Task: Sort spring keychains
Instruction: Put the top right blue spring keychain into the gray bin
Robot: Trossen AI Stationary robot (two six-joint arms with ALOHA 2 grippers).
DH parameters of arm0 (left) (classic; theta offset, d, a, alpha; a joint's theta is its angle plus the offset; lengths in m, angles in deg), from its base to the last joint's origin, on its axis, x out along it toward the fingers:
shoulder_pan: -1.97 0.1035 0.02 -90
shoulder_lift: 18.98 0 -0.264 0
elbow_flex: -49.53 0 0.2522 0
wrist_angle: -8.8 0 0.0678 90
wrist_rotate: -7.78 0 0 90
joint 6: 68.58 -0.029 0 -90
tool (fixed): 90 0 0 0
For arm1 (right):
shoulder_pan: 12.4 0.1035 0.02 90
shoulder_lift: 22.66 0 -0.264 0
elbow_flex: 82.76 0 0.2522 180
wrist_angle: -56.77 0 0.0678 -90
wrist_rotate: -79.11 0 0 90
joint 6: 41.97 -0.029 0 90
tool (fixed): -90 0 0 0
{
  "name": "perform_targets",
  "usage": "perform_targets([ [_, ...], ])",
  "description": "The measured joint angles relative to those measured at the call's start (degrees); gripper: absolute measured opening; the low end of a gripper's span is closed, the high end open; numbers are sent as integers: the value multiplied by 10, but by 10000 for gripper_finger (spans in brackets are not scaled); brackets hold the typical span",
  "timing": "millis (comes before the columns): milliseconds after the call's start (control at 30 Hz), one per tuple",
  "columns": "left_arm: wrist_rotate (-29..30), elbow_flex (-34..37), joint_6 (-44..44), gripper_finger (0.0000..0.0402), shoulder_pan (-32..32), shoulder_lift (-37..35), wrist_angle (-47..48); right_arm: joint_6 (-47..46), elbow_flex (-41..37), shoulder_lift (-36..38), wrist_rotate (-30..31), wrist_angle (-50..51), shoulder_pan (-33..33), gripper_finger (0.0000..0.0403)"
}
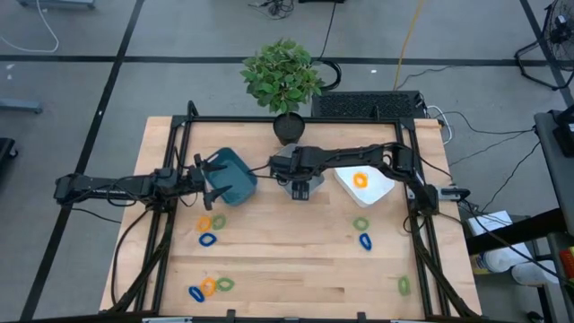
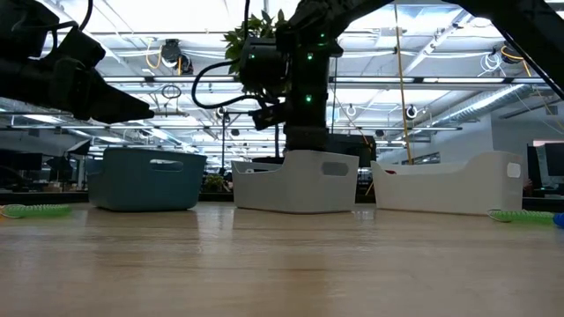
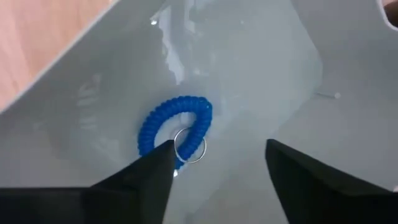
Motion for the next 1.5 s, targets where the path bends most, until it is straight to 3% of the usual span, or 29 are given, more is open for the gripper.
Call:
perform_targets([
  [200, 0, 0, 0, 335, 0, 0, 0, 13, 0, 33, -1, 7, 1, 289],
  [500, 0, 0, 0, 335, 0, 0, 1, 13, -1, 118, 3, 28, 17, 302],
  [667, 0, 0, 0, 335, 0, 0, 1, -9, -36, 164, 82, 14, 37, 302],
  [900, 0, 0, 0, 335, 0, 0, 0, -111, -141, 248, 152, -6, 67, 302],
  [1167, 0, 0, 0, 335, 0, 0, 1, -233, -255, 342, 117, -20, 118, 300],
  [1500, 0, 0, 0, 335, 0, 0, 0, -384, -278, 397, 120, 25, 198, 290],
])
